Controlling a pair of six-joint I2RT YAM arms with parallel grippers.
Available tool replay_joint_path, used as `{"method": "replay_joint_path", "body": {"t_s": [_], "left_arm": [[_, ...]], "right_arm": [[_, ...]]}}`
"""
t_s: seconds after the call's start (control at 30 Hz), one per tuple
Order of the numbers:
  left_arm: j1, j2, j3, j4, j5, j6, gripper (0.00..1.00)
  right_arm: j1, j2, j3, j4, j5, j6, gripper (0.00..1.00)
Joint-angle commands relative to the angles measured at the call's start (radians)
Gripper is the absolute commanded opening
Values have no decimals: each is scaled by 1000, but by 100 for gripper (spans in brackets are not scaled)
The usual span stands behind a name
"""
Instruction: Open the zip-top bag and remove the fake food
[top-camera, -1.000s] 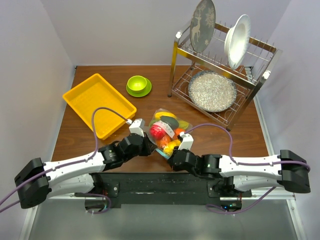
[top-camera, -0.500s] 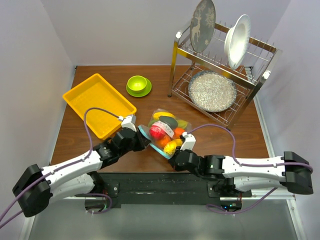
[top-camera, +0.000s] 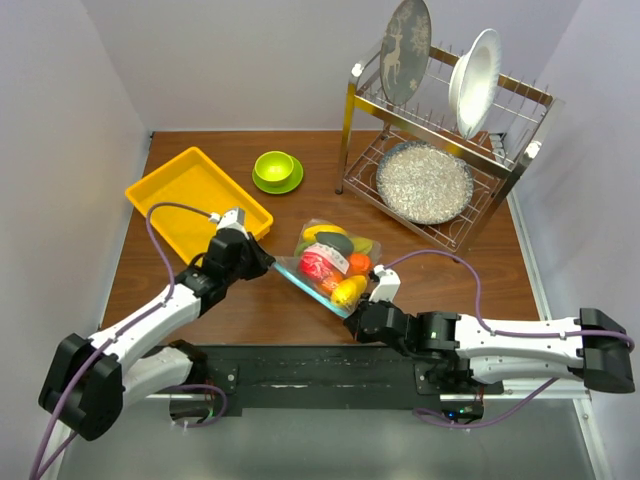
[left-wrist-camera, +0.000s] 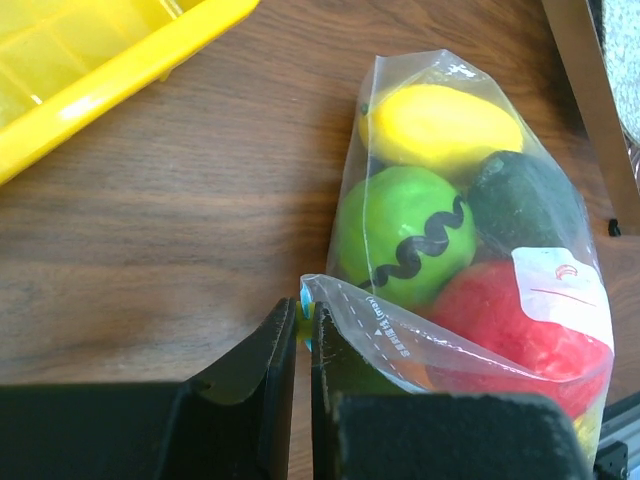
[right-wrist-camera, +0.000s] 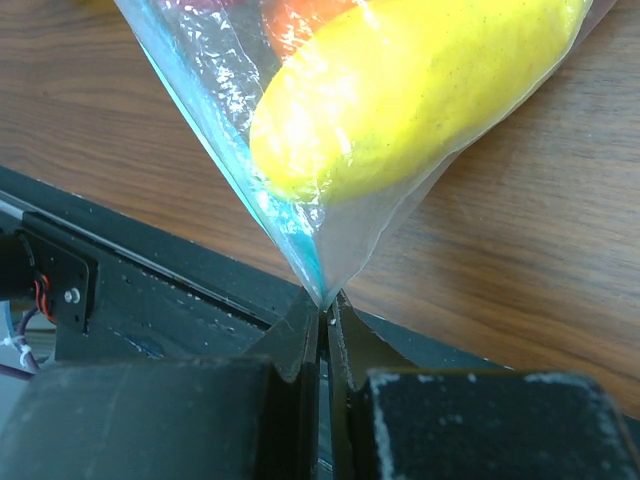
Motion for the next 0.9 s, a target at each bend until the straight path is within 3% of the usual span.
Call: {"method": "replay_joint_path", "body": {"t_s": [0.0,0.2,0.3,0.43,0.57,0.73,0.87], "left_arm": [[42,-5,58,15,-21,113,2],[41,-120,-17,-11,126,99,39],[38,-192,-68,-38,175,86,46],[32,-283,-146,-49,230,57,47],[-20,-334,-206,43,271,-3,45],[-114,-315,-238,190,249,-78,44],[-160,-263,-239,259,226,-114,36]], "right_arm": [[4,30,24,-85,7,-29,0],[5,101,105,-20,-30,-69,0],[5,130,143,-12,-38,-84,0],[4,157,180,-2,-45,-102,0],[5,181,193,12,-64,-107,0],[4,207,197,23,-73,-106,0],[5,213,199,21,-75,-99,0]]}}
